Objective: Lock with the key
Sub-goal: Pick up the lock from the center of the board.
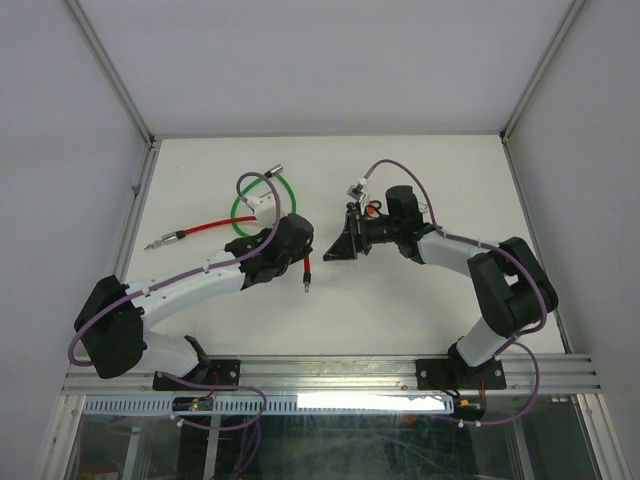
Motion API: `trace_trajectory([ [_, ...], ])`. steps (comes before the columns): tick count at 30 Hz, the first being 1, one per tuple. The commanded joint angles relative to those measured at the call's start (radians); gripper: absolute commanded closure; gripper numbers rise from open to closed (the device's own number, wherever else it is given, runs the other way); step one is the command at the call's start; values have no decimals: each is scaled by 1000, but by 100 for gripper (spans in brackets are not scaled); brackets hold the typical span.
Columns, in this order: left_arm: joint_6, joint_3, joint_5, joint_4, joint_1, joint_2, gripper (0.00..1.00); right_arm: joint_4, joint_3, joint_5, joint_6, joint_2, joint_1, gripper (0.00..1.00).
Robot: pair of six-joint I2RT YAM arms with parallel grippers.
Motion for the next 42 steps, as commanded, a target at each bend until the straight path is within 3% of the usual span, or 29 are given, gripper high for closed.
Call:
trace_trajectory([
  [1,-7,18,-24,99,-18,-9,100,167,19,4,189,0,13,20],
  [18,-105,63,-70,113,-43,41,100,226,15,91,365,74,124,33],
  [24,-128,68,-58,120,-53,39,100,275,0,147,447,85,126,42],
  [27,-131,59,-56,132,-59,39,100,276,-1,163,454,86,126,60],
  [31,-121,51,-53,144,-59,30,100,248,7,162,435,90,124,94],
  [32,-117,47,-53,147,-59,23,100,239,10,160,430,92,122,100],
  [33,-115,43,-55,148,-59,17,100,235,12,155,427,92,121,100],
  [39,-58,-53,-79,214,-59,-96,68,225,27,96,401,67,97,100],
  [42,24,-172,-85,347,-56,-220,37,224,30,67,376,37,76,100],
])
